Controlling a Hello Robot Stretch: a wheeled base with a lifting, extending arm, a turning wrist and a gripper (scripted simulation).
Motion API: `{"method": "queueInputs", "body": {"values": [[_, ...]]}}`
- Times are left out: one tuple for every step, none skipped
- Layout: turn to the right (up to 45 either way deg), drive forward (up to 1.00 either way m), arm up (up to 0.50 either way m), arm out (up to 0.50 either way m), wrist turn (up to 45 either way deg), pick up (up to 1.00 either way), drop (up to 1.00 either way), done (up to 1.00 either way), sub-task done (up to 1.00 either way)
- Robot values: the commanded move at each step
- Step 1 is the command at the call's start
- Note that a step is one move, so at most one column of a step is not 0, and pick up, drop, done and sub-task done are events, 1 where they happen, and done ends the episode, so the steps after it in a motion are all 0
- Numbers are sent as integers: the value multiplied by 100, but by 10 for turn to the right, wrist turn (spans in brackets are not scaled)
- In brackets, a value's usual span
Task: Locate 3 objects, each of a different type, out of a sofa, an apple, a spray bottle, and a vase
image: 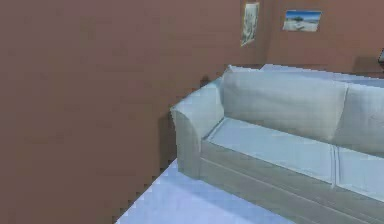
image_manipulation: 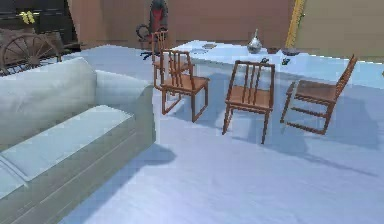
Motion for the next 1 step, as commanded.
{"method": "queueInputs", "body": {"values": [[300, 0, 0, 0, 0, 0, 0, 0, 0]]}}
